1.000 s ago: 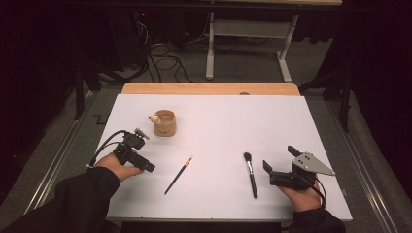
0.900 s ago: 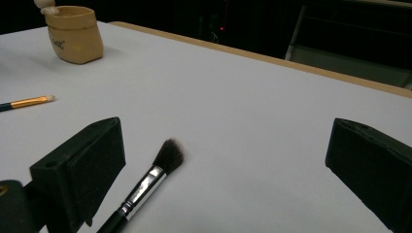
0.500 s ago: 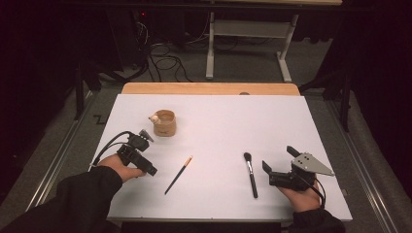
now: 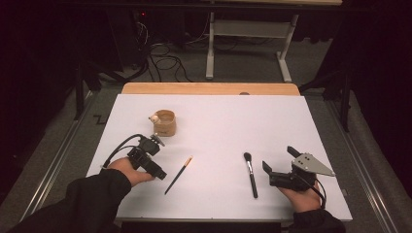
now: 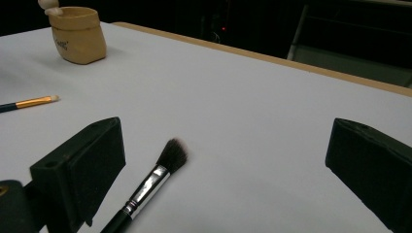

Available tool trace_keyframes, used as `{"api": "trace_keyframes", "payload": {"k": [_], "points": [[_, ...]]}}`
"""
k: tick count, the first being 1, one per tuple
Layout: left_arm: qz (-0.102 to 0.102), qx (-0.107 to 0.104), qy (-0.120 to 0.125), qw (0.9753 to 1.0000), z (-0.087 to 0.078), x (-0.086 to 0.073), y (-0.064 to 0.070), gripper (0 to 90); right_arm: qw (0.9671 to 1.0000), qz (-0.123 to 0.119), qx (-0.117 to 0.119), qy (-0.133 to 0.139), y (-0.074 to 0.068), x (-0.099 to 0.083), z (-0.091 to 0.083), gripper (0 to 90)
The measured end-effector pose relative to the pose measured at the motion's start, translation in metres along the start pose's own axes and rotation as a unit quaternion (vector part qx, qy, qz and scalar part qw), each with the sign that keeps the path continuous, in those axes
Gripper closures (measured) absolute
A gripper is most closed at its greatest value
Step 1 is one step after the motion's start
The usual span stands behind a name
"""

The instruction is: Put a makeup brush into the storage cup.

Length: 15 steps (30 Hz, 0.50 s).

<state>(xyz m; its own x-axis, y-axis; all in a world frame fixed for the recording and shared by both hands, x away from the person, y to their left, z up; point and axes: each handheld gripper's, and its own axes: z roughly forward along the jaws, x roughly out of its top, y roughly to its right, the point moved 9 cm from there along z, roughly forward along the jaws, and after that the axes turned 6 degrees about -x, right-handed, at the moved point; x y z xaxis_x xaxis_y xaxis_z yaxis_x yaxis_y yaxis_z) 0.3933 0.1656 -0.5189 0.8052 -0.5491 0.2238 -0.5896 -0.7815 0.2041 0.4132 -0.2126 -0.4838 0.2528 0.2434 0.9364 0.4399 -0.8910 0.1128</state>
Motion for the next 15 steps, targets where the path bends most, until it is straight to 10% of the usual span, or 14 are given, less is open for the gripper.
{"api": "trace_keyframes", "payload": {"k": [15], "points": [[0.022,-0.010,-0.003,0.9997,0.015,0.008,0.026,19.6,1.0000,-0.002,0.004,0.000,-0.001,0.000,0.001,1.3]]}}
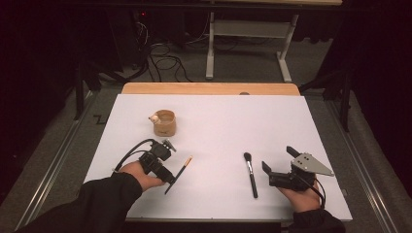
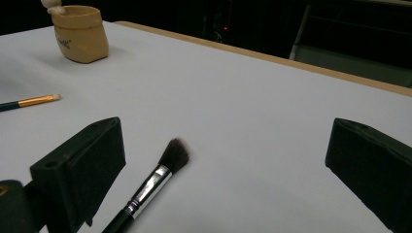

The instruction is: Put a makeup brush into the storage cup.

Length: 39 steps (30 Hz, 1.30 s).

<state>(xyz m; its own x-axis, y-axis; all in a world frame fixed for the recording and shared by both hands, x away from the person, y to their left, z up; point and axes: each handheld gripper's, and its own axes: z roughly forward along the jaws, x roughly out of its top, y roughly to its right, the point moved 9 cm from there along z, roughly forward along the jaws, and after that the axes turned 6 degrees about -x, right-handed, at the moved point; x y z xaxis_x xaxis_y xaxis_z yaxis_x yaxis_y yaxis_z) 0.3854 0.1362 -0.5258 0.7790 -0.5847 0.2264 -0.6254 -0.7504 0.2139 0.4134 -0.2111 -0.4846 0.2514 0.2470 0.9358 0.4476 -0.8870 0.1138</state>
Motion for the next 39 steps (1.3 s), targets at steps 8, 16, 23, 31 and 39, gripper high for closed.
{"api": "trace_keyframes", "payload": {"k": [8,16,23,31,39], "points": [[0.006,0.005,-0.002,1.0000,0.005,0.003,0.008,24.7,1.0000,0.001,-0.001,0.000,0.001,0.000,0.000,1.3],[0.006,-0.006,0.000,1.0000,0.010,0.004,0.017,36.2,1.0000,0.001,0.000,0.000,0.000,0.000,0.000,1.3],[0.008,-0.001,-0.008,0.9999,0.015,0.003,0.021,46.0,1.0000,0.001,0.000,-0.001,0.000,0.000,0.000,1.3],[0.013,0.007,-0.015,0.9998,0.017,0.002,0.023,59.5,1.0000,0.000,0.000,-0.001,0.000,-0.001,0.000,1.4],[0.019,0.008,-0.020,0.9996,0.018,0.002,0.023,67.6,1.0000,0.000,-0.001,-0.002,0.001,-0.001,0.000,1.4]]}}
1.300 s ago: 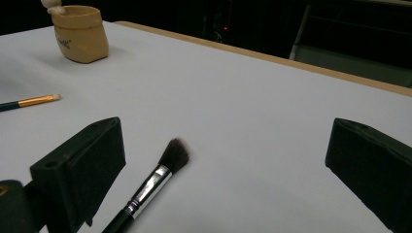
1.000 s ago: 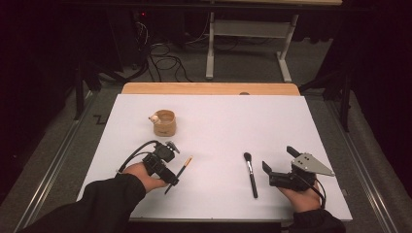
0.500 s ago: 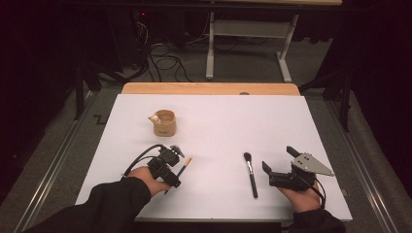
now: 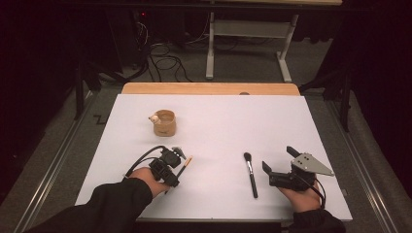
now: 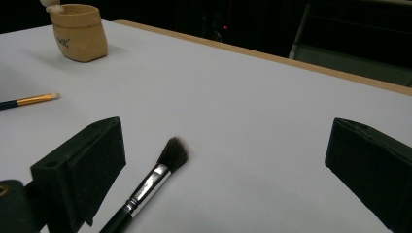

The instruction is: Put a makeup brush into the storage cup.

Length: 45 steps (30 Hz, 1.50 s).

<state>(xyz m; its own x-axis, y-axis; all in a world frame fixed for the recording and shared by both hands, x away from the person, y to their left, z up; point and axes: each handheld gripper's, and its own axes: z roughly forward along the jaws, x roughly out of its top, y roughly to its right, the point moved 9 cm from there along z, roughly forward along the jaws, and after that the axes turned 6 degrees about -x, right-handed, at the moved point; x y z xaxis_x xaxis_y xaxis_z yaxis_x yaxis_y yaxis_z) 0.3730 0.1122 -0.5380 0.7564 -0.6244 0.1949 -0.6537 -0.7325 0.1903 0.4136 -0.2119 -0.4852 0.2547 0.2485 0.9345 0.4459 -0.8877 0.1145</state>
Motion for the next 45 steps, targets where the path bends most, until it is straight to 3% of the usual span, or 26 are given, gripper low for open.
{"api": "trace_keyframes", "payload": {"k": [24,42,45], "points": [[0.008,0.007,-0.009,0.9999,0.0056,-0.0010,-0.0009,80.7,1.0000,-0.001,-0.001,-0.001,0.0003,-0.0010,0.0004,1.6],[0.022,0.003,0.019,0.9996,0.0033,-0.0024,-0.0053,84.3,1.0000,-0.002,-0.001,-0.001,0.0002,-0.0009,0.0001,1.8],[0.023,-0.011,0.030,0.9992,-0.0018,-0.0014,-0.0061,84.4,1.0000,-0.003,-0.001,-0.001,0.0004,-0.0009,-0.0002,1.8]]}}
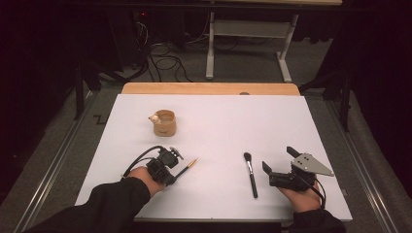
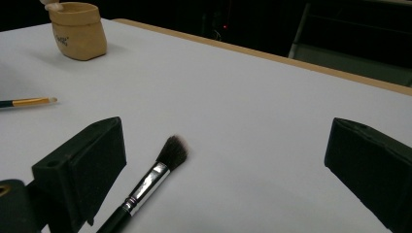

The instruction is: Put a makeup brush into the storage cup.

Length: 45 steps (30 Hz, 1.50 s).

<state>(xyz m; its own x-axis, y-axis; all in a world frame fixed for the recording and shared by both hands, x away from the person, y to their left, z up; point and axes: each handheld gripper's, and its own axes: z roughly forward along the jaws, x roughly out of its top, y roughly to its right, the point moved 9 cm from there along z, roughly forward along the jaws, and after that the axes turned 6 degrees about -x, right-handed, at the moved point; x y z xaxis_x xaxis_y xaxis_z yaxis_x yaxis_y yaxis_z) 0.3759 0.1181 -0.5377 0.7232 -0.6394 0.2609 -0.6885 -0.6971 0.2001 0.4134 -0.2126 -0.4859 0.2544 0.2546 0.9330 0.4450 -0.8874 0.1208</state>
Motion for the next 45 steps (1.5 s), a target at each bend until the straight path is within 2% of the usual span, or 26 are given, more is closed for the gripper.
{"api": "trace_keyframes", "payload": {"k": [6,7,14,21,25,26,28,32,35,39,41,43,44,45], "points": [[-0.003,-0.008,0.033,0.9994,-0.010,0.001,-0.006,84.4,1.0000,0.001,0.000,-0.001,0.000,0.000,0.000,1.8],[-0.002,-0.010,0.045,0.9989,-0.012,0.001,-0.008,84.4,1.0000,0.000,0.000,-0.001,0.000,0.000,0.000,1.8],[0.003,-0.016,0.077,0.9969,-0.016,0.004,-0.009,84.4,1.0000,0.000,-0.001,-0.002,-0.001,-0.001,0.001,1.8],[-0.004,-0.010,0.119,0.9929,-0.010,0.006,-0.018,84.4,1.0000,0.000,-0.001,-0.002,-0.001,-0.001,0.001,1.8],[-0.009,-0.008,0.148,0.9889,-0.010,0.008,-0.023,84.4,1.0000,0.000,-0.002,-0.003,-0.001,-0.001,0.001,1.8],[-0.013,-0.009,0.159,0.9871,-0.011,0.009,-0.024,84.4,1.0000,0.000,-0.002,-0.003,0.000,-0.001,0.001,1.8],[-0.010,0.002,0.176,0.9844,-0.014,0.010,-0.026,84.5,1.0000,0.000,-0.002,-0.003,-0.001,-0.001,0.001,1.8],[-0.018,0.006,0.212,0.9771,-0.020,0.013,-0.029,84.4,1.0000,0.000,-0.003,-0.003,0.000,-0.002,0.001,1.8],[-0.026,0.017,0.235,0.9715,-0.022,0.012,-0.035,84.4,1.0000,0.000,-0.004,-0.003,-0.001,-0.001,0.001,1.8],[-0.050,0.018,0.265,0.9627,-0.021,0.005,-0.048,84.4,1.0000,-0.001,-0.003,-0.003,-0.001,-0.001,0.001,1.8],[-0.066,0.013,0.285,0.9561,-0.022,0.001,-0.053,84.4,1.0000,0.000,-0.002,-0.002,-0.001,-0.001,0.001,1.8],[-0.067,0.013,0.300,0.9516,-0.024,0.000,-0.054,84.4,1.0000,-0.001,-0.002,-0.003,-0.001,-0.002,0.001,1.8],[-0.064,0.014,0.314,0.9471,-0.026,-0.002,-0.054,84.4,1.0000,-0.001,-0.002,-0.003,-0.001,-0.001,0.001,1.8],[-0.064,0.014,0.314,0.9471,-0.026,-0.002,-0.054,84.3,1.0000,-0.001,-0.002,-0.003,-0.001,-0.001,0.001,1.8]]}}
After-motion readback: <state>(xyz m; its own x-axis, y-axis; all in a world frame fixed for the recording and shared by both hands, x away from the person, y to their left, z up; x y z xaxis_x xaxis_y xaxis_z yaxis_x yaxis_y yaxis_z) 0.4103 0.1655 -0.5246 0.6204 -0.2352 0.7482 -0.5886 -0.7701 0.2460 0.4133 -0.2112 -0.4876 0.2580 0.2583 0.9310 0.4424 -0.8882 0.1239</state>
